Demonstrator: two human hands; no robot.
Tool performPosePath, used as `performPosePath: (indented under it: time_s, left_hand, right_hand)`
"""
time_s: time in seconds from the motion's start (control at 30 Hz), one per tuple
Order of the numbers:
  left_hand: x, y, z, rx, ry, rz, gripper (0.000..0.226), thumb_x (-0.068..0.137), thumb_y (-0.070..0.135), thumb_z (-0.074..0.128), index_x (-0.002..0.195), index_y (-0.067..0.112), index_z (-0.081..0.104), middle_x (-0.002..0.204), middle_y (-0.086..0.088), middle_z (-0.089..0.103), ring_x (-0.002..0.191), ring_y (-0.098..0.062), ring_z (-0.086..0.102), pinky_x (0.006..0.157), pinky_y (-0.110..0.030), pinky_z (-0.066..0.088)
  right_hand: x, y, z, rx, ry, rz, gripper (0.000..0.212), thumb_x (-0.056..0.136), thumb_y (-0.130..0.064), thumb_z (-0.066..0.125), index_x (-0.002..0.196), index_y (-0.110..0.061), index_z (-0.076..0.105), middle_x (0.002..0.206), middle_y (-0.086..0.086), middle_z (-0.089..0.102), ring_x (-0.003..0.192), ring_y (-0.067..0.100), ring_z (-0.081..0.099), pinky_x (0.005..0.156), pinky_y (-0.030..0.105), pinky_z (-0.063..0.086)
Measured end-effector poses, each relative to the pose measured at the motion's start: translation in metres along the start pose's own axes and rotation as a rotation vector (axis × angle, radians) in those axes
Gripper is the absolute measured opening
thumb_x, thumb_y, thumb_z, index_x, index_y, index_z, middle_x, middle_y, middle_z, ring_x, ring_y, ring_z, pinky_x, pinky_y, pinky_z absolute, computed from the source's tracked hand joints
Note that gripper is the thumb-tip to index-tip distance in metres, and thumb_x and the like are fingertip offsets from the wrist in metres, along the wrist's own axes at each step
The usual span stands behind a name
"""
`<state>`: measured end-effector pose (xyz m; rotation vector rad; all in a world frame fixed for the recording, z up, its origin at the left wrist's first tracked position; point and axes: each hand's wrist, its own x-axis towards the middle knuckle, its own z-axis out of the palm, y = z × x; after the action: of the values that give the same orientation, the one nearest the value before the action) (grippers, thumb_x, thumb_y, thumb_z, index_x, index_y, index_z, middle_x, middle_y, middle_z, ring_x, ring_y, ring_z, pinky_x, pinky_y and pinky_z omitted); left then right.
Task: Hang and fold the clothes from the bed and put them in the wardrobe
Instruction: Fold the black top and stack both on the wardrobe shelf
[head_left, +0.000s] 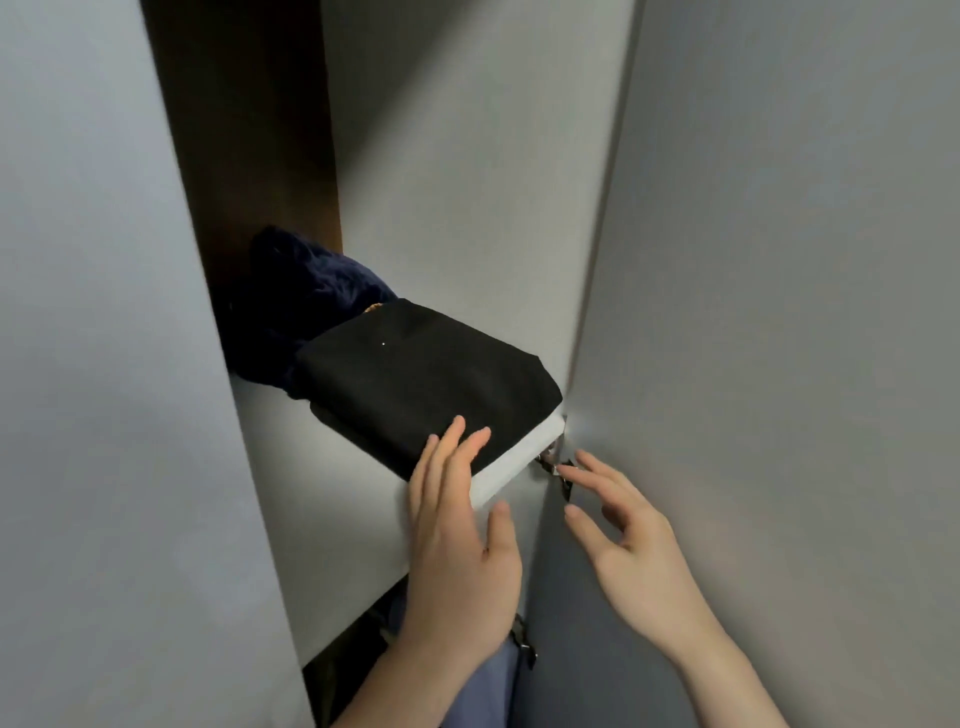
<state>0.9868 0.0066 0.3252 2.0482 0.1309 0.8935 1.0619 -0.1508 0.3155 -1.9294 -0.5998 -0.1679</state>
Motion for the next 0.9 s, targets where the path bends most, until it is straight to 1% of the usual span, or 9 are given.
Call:
performPosePath:
  time_s: [0.17,0.3,0.37,0.43,0.53,0.6,0.67,0.77,0.9]
  left_hand:
    - [-0.02,-0.005,0.001,0.128,-0.154,0.135,0.046,0.089,0.014,0.045,0.129,0.036,0.056,0.155,0.022,0.035,0.152,-0.003,0.016,0.126,-0.046,0.012]
    - [-0.036,-0.013,0.01,0.1,-0.249,0.155,0.045,0.088,0.015,0.045,0.125,0.036,0.058,0.152,0.019,0.04,0.149,-0.003,0.02,0.124,-0.043,0.021]
    - [-0.042,-0.017,0.016,0.075,-0.313,0.17,0.045,0.089,0.013,0.047,0.126,0.034,0.059,0.153,0.017,0.039,0.149,-0.003,0.02,0.122,-0.034,0.022]
    - [-0.048,-0.02,0.022,0.058,-0.373,0.199,0.047,0.086,0.011,0.048,0.127,0.029,0.061,0.153,0.011,0.041,0.149,-0.011,0.024,0.12,-0.031,0.022]
    - [-0.058,-0.025,0.029,0.066,-0.458,0.248,0.051,0.081,0.014,0.048,0.129,0.026,0.061,0.154,0.004,0.043,0.148,-0.023,0.029,0.12,-0.044,0.028]
    - [-0.068,-0.027,0.034,0.072,-0.515,0.267,0.051,0.082,0.013,0.052,0.131,0.025,0.06,0.154,0.002,0.043,0.147,-0.026,0.029,0.119,-0.05,0.03]
    - [-0.082,-0.025,0.039,0.077,-0.584,0.279,0.053,0.084,0.007,0.06,0.134,0.024,0.059,0.156,-0.001,0.042,0.147,-0.028,0.026,0.12,-0.052,0.027]
    - [-0.112,-0.009,0.041,0.095,-0.699,0.305,0.059,0.084,0.004,0.066,0.139,0.022,0.055,0.159,-0.002,0.036,0.149,-0.027,0.019,0.122,-0.054,0.02]
    - [-0.153,0.018,0.037,0.083,-0.863,0.45,0.06,0.089,0.01,0.062,0.145,0.024,0.046,0.157,0.001,0.034,0.148,-0.022,0.02,0.121,-0.046,0.022]
  right_hand:
    - [-0.053,0.011,-0.022,-0.063,0.005,0.091,0.042,0.097,-0.014,0.065,0.128,-0.042,0.065,0.144,-0.033,0.049,0.133,-0.012,0.045,0.106,0.017,0.043]
    - [-0.102,0.022,-0.027,-0.2,-0.004,0.184,0.044,0.098,-0.021,0.064,0.135,-0.045,0.058,0.15,-0.032,0.041,0.136,-0.014,0.038,0.109,0.019,0.042]
    - [-0.131,0.025,-0.029,-0.281,-0.004,0.254,0.045,0.098,-0.028,0.063,0.14,-0.045,0.054,0.153,-0.031,0.036,0.14,-0.014,0.031,0.114,0.021,0.037]
    - [-0.162,0.025,-0.03,-0.382,-0.018,0.339,0.048,0.098,-0.034,0.061,0.144,-0.044,0.049,0.154,-0.032,0.03,0.143,-0.014,0.025,0.118,0.014,0.025]
    - [-0.209,0.017,-0.029,-0.481,-0.066,0.526,0.057,0.099,-0.039,0.06,0.151,-0.041,0.038,0.15,-0.031,0.027,0.146,-0.006,0.026,0.108,0.002,0.013]
    - [-0.239,0.011,-0.028,-0.506,-0.084,0.648,0.063,0.099,-0.041,0.059,0.156,-0.038,0.031,0.156,-0.025,0.025,0.148,0.0,0.026,0.11,0.006,0.017]
    - [-0.269,0.005,-0.027,-0.535,-0.088,0.747,0.067,0.099,-0.043,0.057,0.158,-0.036,0.026,0.164,-0.017,0.019,0.151,0.008,0.022,0.118,0.018,0.021]
    - [-0.317,-0.009,-0.027,-0.583,-0.072,0.906,0.069,0.1,-0.046,0.054,0.16,-0.036,0.02,0.169,-0.01,0.008,0.155,0.016,0.011,0.124,0.031,0.018]
    - [-0.384,-0.023,-0.032,-0.634,0.034,1.036,0.073,0.099,-0.053,0.051,0.16,-0.041,0.013,0.17,-0.01,-0.001,0.157,0.02,0.0,0.126,0.042,0.013]
